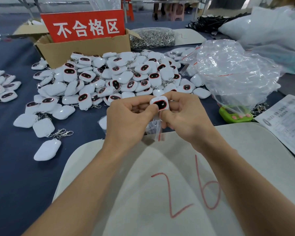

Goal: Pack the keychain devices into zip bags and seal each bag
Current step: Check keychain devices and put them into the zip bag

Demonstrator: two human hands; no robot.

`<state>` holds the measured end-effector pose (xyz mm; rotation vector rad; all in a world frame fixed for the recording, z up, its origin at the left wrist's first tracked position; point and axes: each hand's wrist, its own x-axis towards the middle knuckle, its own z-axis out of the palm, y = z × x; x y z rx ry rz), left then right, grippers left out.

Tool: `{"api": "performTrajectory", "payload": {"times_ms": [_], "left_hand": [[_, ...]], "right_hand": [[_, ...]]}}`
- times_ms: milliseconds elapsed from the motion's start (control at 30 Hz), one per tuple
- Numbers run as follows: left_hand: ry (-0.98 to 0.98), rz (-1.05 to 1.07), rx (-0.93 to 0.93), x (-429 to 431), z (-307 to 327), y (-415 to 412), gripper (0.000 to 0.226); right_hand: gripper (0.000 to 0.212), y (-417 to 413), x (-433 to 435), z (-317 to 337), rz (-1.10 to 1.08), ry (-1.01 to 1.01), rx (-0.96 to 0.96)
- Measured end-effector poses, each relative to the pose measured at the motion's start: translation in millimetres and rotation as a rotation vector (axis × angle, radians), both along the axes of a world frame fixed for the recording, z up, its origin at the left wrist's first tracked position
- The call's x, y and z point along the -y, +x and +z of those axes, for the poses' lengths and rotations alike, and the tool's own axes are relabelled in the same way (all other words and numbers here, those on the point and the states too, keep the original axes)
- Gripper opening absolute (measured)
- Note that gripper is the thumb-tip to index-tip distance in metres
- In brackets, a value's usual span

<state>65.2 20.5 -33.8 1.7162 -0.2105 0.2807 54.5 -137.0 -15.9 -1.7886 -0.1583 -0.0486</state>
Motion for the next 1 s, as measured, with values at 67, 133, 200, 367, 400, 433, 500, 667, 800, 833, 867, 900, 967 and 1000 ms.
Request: {"api": "performTrajectory", "payload": {"times_ms": [67, 133, 200, 367, 400, 433, 500, 667, 800, 833, 867, 900, 967, 1000], "left_hand": [[-0.007, 0.014, 0.018, 0.5, 0.5, -0.7, 0.018], [-0.025, 0.025, 0.02, 1.1, 1.5, -1.6, 0.017], [-0.057, 0.038, 0.006, 1.2, 2.3, -2.5, 0.013], [-0.014, 0.08, 0.018, 1.1, 2.8, -4.2, 0.018], [0.03, 0.087, 0.022, 1.7, 2.6, -4.4, 0.022], [0.078, 0.096, 0.023, 2.5, 2.2, -4.8, 0.026], [0.147, 0.104, 0.005, 4.4, 0.8, -6.3, 0.023], [0.107, 0.056, -0.067, 4.7, 5.7, -11.6, 0.033], [0.041, 0.086, -0.055, 3.6, 7.1, -8.4, 0.039], [0.033, 0.096, -0.053, 2.4, 7.3, -7.5, 0.042], [0.027, 0.098, -0.05, 1.6, 7.5, -6.7, 0.045], [0.025, 0.093, -0.043, 1.0, 8.0, -6.7, 0.046], [0.052, 0.077, -0.007, 1.4, 8.9, -7.9, 0.047], [0.08, 0.082, 0.016, 2.4, 9.0, -8.8, 0.047]], "right_hand": [[0.022, 0.3, -0.7, -0.3, -0.015, -0.022, 0.006], [0.015, 0.4, -1.5, -1.5, -0.042, -0.02, 0.006], [0.014, 0.5, -1.4, -2.1, -0.07, 0.001, 0.008], [0.021, 2.1, 5.7, 1.7, -0.133, 0.104, 0.039], [0.022, 2.2, 7.4, 2.4, -0.144, 0.113, 0.061], [0.023, 2.5, 8.7, 2.7, -0.152, 0.116, 0.083], [0.028, 2.4, 9.3, 2.5, -0.177, 0.11, 0.113], [0.036, 1.8, 8.6, 3.6, -0.236, 0.078, 0.181], [0.04, 1.6, 9.5, 3.6, -0.182, 0.147, 0.137], [0.038, 1.5, 9.7, 3.0, -0.162, 0.19, 0.113], [0.037, 1.6, 9.9, 2.8, -0.143, 0.216, 0.087], [0.039, 1.7, 10.6, 2.6, -0.125, 0.22, 0.063], [0.04, 1.5, 10.4, 3.9, -0.084, 0.195, 0.016], [0.037, 1.0, 9.4, 4.6, -0.068, 0.188, 0.004]]}}
